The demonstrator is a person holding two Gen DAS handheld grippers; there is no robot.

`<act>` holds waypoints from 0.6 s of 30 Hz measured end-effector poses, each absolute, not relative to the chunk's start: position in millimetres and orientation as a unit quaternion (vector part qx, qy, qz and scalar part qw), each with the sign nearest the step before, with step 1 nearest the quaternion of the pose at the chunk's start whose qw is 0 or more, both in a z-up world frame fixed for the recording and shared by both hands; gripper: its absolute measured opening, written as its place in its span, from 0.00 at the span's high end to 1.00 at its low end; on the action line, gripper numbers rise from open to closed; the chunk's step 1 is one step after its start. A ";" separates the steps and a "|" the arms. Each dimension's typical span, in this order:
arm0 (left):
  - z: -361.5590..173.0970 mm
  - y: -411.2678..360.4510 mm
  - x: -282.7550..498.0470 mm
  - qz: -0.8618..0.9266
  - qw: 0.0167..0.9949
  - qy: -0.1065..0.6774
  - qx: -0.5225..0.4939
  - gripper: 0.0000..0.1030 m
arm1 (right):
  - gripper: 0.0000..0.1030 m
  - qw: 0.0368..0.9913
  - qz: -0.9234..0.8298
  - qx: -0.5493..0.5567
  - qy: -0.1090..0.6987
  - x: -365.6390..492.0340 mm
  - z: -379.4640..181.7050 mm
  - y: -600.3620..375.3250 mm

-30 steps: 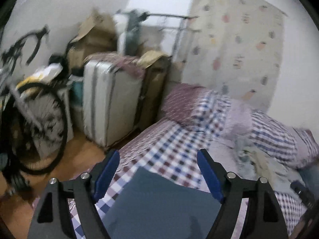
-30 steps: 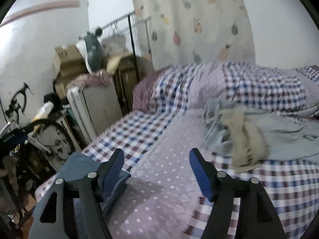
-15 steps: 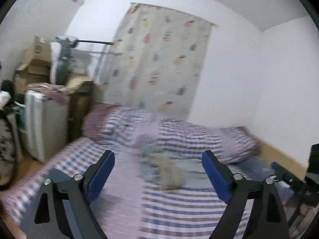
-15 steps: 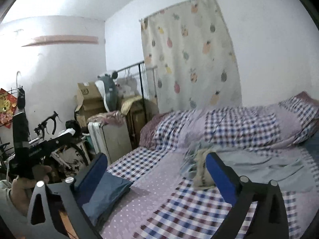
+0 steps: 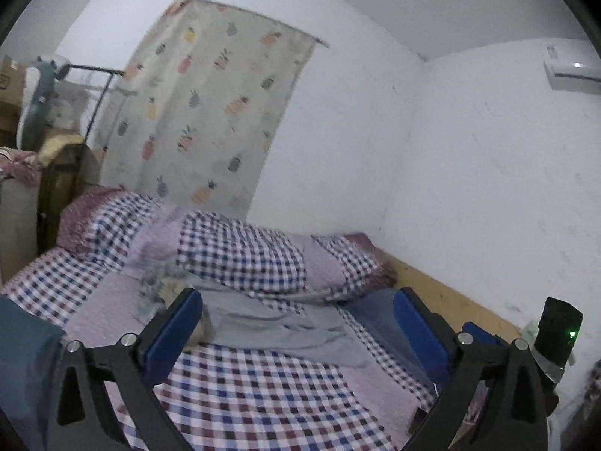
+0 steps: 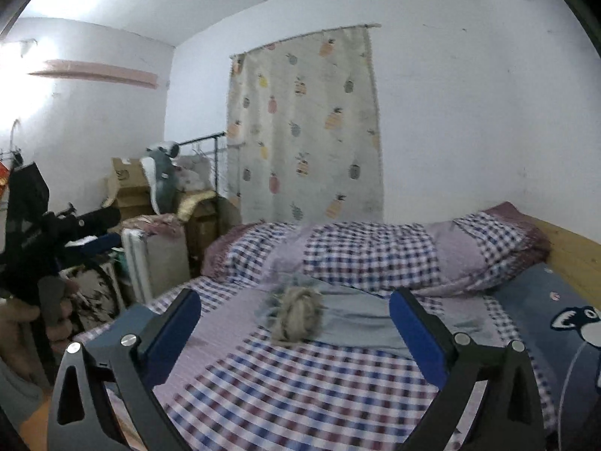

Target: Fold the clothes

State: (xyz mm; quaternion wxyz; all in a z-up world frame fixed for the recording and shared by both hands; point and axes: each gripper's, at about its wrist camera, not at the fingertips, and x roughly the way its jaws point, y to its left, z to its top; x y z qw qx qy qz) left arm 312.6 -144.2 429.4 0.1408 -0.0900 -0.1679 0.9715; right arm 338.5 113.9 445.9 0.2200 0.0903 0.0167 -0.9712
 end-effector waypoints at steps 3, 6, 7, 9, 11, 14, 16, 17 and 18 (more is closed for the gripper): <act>402.1 -116.6 289.6 0.969 0.144 -0.165 -0.116 0.00 | 0.00 0.204 -0.973 0.103 0.018 322.6 422.5 135.7; 366.5 -93.6 258.1 0.966 0.140 -0.157 -0.149 0.00 | 0.00 0.183 -0.975 0.127 0.011 293.0 392.5 151.6; 354.2 -86.0 245.4 0.965 0.140 -0.154 -0.161 0.00 | 0.00 0.174 -0.975 0.137 0.007 281.7 381.8 156.3; 328.7 -72.8 220.7 0.962 0.137 -0.148 -0.182 0.00 | 0.00 0.157 -0.974 0.162 -0.007 256.2 356.9 168.0; 301.0 -62.2 199.0 0.961 0.129 -0.140 -0.201 0.00 | 0.00 0.143 -0.971 0.189 -0.027 227.7 329.5 176.9; 253.2 -45.7 169.6 0.959 0.115 -0.127 -0.227 0.00 | 0.00 0.121 -0.965 0.227 -0.051 184.6 283.8 187.5; 220.5 -36.6 147.0 0.956 0.103 -0.115 -0.251 0.00 | 0.00 0.109 -0.960 0.250 -0.064 157.3 253.8 192.5; 204.5 -32.0 135.7 0.954 0.098 -0.111 -0.259 0.00 | 0.00 0.107 -0.957 0.260 -0.066 145.4 238.8 194.1; 188.6 -28.1 124.4 0.953 0.094 -0.105 -0.267 0.00 | 0.00 0.106 -0.955 0.270 -0.063 133.8 221.9 195.2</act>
